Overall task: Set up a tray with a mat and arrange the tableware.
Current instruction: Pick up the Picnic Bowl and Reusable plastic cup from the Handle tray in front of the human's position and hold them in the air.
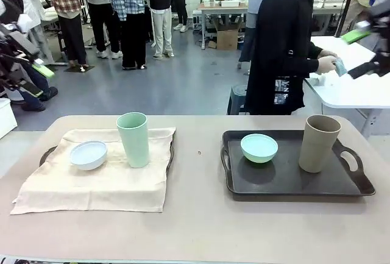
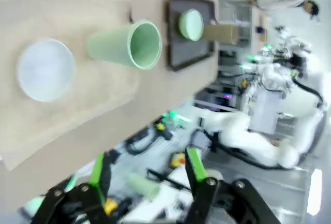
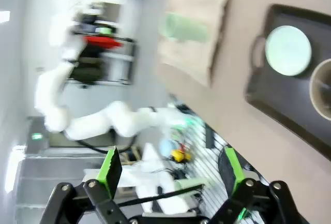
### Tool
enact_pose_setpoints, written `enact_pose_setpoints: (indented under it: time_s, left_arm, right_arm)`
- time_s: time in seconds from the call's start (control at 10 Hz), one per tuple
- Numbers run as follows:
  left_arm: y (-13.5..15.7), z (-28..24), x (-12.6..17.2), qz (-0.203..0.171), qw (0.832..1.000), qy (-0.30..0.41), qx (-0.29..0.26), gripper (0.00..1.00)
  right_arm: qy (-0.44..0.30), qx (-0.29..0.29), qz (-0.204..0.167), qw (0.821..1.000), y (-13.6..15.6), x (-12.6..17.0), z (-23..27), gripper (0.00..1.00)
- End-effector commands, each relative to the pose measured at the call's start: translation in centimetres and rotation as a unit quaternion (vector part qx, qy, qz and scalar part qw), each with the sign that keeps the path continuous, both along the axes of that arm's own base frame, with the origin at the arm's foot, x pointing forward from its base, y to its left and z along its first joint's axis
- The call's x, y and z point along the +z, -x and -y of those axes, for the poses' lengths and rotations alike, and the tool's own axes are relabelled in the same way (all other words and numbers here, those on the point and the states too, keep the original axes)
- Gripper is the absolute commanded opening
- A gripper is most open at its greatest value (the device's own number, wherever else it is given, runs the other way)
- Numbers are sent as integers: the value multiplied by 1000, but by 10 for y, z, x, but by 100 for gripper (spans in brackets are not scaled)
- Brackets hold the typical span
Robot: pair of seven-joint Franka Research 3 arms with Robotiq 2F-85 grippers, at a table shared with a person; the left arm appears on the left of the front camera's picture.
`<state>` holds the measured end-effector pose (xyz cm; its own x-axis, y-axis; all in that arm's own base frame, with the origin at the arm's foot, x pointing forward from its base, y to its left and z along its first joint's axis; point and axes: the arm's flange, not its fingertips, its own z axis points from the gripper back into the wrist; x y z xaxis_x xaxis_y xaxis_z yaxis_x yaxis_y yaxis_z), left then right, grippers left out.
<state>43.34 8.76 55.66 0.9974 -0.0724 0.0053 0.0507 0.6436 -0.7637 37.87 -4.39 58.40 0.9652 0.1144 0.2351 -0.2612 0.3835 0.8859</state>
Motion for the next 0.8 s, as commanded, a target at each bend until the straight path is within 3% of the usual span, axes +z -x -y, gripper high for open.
enact_pose_setpoints:
  time_s: [0.0,0.1,0.2,0.3,0.4,0.5,0.6,0.7]
  left_arm:
    - [-6,-28,-7,-53,993,98,38,100]
    - [-4,-42,-8,-57,988,137,36,100]
    - [5,-51,-8,-53,983,169,49,83]
    - [8,-52,-8,-47,980,179,68,83]
    - [15,-34,-4,-13,993,48,108,83]
    - [9,-59,-18,-54,984,161,49,83]
    - [9,-59,-18,-54,984,161,49,83]
    - [8,-55,-7,-32,988,134,68,84]
  right_arm:
    - [-210,51,40,976,24,-32,14,100]
    - [-218,41,42,974,29,-46,22,100]
    - [-218,26,34,975,32,-55,23,100]
    - [-177,-47,-26,983,29,-59,20,100]
    - [-202,13,47,978,36,-44,35,100]
    - [-202,13,47,978,36,-44,35,100]
    - [-202,-1,23,979,36,-62,32,100]
    - [-196,-15,-6,981,34,-62,29,100]
